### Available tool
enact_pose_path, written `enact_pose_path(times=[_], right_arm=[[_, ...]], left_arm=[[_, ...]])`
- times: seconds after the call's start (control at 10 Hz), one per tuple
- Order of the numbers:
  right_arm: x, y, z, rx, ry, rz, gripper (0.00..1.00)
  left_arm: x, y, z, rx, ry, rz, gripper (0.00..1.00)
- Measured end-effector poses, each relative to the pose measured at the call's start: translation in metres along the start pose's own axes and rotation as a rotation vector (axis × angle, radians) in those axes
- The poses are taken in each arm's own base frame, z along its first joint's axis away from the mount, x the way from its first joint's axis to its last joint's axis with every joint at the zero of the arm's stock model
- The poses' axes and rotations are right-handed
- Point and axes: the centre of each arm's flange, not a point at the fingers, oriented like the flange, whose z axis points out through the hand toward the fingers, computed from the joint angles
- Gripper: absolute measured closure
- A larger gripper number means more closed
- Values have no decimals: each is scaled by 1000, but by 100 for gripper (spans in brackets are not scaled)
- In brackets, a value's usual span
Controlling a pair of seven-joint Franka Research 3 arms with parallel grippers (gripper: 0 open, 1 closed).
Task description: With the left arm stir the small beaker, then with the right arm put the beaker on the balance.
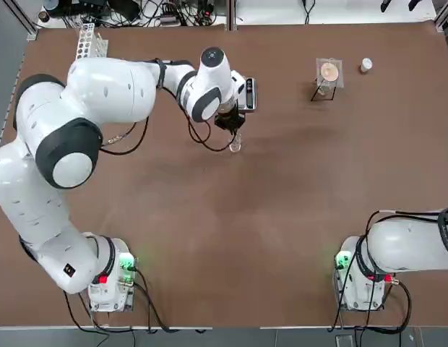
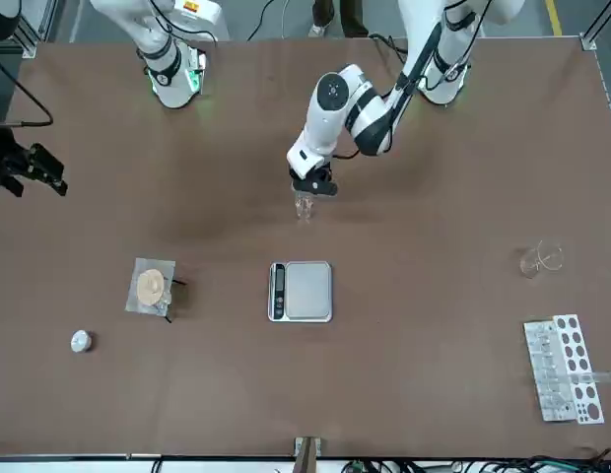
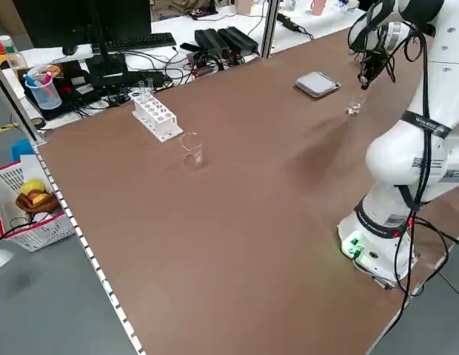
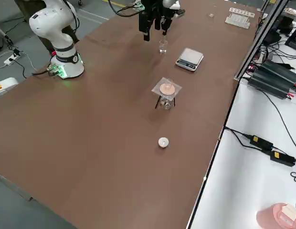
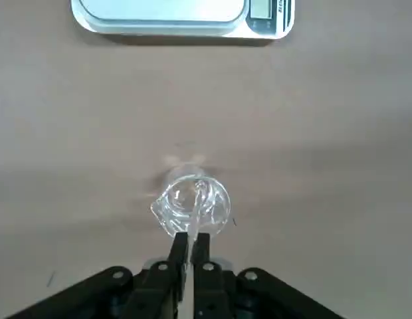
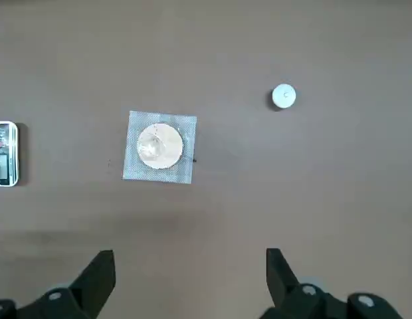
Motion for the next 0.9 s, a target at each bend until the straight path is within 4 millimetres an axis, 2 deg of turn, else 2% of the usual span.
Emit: enact_pose_path(times=[0.3,0.6,0.9], right_arm=[[1,0,-6,-1,13,0,0],[1,0,-8,-1,16,0,0],[1,0,-8,-1,15,0,0]], left_arm=[[-12,9,2,33,-2,24,93],[-3,0,4,45,5,13,93],[-2,3,1,41,10,13,93]])
